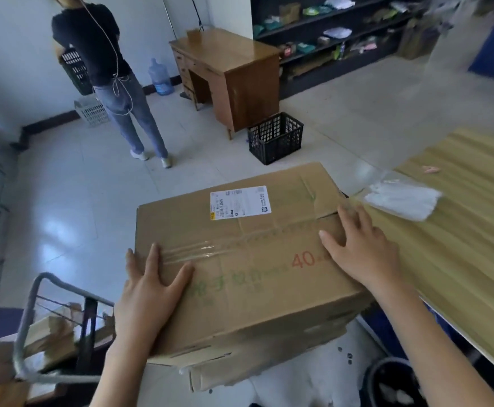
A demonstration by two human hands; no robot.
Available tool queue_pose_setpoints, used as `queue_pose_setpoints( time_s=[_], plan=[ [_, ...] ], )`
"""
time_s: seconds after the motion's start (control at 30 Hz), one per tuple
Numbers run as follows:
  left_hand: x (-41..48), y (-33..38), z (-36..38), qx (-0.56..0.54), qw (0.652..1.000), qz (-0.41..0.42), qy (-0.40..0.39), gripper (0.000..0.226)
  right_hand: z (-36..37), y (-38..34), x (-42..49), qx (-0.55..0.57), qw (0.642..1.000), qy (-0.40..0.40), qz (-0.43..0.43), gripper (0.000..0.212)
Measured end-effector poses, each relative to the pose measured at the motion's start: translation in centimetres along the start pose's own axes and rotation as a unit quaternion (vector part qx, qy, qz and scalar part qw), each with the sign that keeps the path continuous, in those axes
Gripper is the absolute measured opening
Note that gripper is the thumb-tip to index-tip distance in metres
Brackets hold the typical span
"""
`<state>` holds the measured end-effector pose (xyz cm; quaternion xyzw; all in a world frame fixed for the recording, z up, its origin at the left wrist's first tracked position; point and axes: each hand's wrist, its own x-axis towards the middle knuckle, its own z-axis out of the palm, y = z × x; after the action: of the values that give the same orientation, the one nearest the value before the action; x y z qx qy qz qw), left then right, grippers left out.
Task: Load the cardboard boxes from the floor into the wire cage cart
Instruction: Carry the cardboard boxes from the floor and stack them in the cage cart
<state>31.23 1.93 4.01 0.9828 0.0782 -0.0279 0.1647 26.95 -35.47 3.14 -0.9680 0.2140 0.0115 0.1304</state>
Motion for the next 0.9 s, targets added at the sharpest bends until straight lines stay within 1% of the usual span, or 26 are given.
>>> queue_pose_setpoints(
  time_s=[0.17,0.27,0.4,0.5,0.6,0.73,0.8,0.9],
  plan=[
    [0.4,-0.4,0.2,-0.018,0.999,-0.029,0.008,0.106,-0.1,-0.3,0.4,-0.023,1.0,-0.002,0.004,0.081],
    [0.3,0.0,0.3,-0.008,0.999,-0.036,0.021,0.105,-0.3,-0.2,0.3,-0.021,1.0,-0.001,0.001,0.08],
    [-0.7,0.4,-0.3,-0.016,0.998,-0.047,0.026,0.099,-0.9,-0.7,-0.5,-0.016,1.0,-0.003,-0.008,0.087],
    [-3.2,-1.0,-1.8,-0.014,0.993,-0.104,0.052,0.098,-2.0,-2.6,-0.6,-0.021,0.999,-0.019,-0.042,0.088],
    [-7.5,-4.0,-4.1,-0.003,0.98,-0.178,0.091,0.099,-2.2,-5.9,-1.6,-0.019,0.993,-0.034,-0.109,0.084],
    [-15.8,-8.0,-7.1,0.0,0.947,-0.276,0.163,0.091,-2.0,-11.2,-5.0,0.033,0.973,-0.037,-0.224,0.074],
    [-20.7,-9.5,-8.4,0.001,0.921,-0.335,0.199,0.09,-1.7,-13.8,-7.3,0.048,0.957,-0.04,-0.283,0.072],
    [-28.7,-11.3,-9.9,0.006,0.869,-0.43,0.243,0.091,-0.6,-17.4,-11.4,0.068,0.92,-0.082,-0.377,0.071]
  ],
)
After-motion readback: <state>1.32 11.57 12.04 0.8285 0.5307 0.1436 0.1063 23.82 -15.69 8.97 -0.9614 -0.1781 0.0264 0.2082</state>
